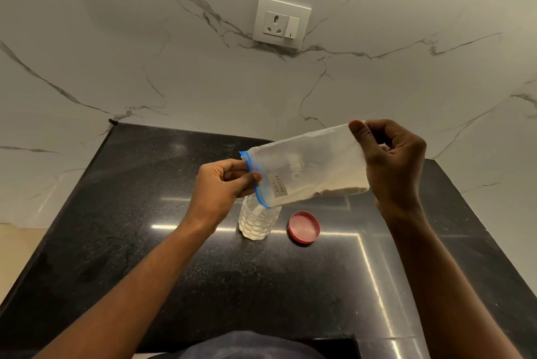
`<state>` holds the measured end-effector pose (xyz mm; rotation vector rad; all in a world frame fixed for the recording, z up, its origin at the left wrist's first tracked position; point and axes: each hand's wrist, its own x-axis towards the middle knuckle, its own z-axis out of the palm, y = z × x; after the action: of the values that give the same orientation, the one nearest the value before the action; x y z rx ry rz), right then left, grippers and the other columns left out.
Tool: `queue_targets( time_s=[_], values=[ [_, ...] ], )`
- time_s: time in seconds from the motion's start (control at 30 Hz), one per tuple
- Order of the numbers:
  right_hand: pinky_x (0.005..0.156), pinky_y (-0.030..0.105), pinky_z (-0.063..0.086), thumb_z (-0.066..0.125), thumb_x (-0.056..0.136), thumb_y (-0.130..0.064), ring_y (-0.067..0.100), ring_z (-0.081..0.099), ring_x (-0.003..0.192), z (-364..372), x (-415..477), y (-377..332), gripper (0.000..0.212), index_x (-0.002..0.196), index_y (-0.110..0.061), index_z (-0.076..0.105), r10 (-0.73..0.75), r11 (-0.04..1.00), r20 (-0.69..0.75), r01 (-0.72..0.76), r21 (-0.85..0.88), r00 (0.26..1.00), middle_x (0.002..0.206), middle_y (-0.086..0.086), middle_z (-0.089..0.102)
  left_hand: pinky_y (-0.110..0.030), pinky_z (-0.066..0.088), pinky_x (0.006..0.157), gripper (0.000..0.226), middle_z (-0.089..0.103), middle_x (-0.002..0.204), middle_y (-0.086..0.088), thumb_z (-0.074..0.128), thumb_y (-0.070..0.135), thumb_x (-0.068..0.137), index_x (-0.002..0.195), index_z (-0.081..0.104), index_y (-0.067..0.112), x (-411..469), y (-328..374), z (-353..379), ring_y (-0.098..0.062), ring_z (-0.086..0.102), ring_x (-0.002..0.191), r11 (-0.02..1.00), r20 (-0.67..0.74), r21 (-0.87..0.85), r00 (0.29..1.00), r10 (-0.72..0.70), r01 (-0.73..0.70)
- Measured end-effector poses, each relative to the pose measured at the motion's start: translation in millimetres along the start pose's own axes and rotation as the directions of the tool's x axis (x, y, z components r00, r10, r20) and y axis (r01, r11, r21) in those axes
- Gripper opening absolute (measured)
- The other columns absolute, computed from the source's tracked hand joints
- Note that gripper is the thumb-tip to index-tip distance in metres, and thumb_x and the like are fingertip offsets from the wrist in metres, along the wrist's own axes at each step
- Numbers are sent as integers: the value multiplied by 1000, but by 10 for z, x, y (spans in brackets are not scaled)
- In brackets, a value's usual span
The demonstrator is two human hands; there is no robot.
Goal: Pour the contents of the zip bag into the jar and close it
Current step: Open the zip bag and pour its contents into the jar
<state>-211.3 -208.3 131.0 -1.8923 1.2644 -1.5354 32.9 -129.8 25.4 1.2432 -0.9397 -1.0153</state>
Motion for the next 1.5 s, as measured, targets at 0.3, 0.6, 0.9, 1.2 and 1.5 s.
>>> queue_targets(
  time_s=[0.3, 0.6, 0.9, 1.2, 1.5],
  values=[
    [58, 20, 53, 75, 93, -33, 0, 66, 66, -7, 10, -34, 16, 94, -16, 74, -2, 1000, 8, 2, 4, 1000, 80, -15, 70, -33, 67, 80, 28, 82, 107, -6, 79, 8, 88, 117, 75, 7, -29, -3, -3, -18, 81, 97, 1000, 2, -4, 1000, 1, -1],
    [59, 17, 51, 75, 93, -33, -2, 66, 67, -10, 21, -47, 16, 94, -17, 74, -26, 1000, 19, 26, -17, 999, 81, -16, 69, -36, 67, 81, 30, 83, 107, -7, 79, 8, 88, 118, 75, 6, -44, -10, -12, -20, 81, 97, 1000, 3, -14, 1000, -1, 1],
    [61, 17, 52, 76, 93, -33, -2, 66, 69, -2, 35, -73, 17, 95, -16, 74, -36, 999, 38, 38, -32, 999, 82, -15, 69, -34, 67, 82, 31, 82, 109, -7, 78, 7, 89, 119, 74, 6, -63, -1, -12, -19, 81, 99, 1000, 8, -17, 1000, -3, 3],
    [63, 18, 53, 76, 93, -32, -2, 66, 71, 14, 30, -105, 15, 95, -17, 74, -56, 997, 47, 59, -51, 997, 82, -16, 70, -32, 67, 80, 28, 83, 107, -7, 78, 6, 89, 116, 75, 8, -92, 18, -3, -19, 81, 98, 999, 6, -35, 1000, -18, 19],
    [63, 20, 52, 74, 94, -36, 0, 63, 66, -9, 95, -143, 21, 91, -15, 74, -59, 997, 58, 62, -43, 997, 77, -11, 69, -36, 67, 83, 30, 82, 110, -8, 79, 9, 89, 119, 74, 7, -99, 32, 12, -20, 81, 99, 1000, 4, 4, 1000, -20, 19]
  ],
)
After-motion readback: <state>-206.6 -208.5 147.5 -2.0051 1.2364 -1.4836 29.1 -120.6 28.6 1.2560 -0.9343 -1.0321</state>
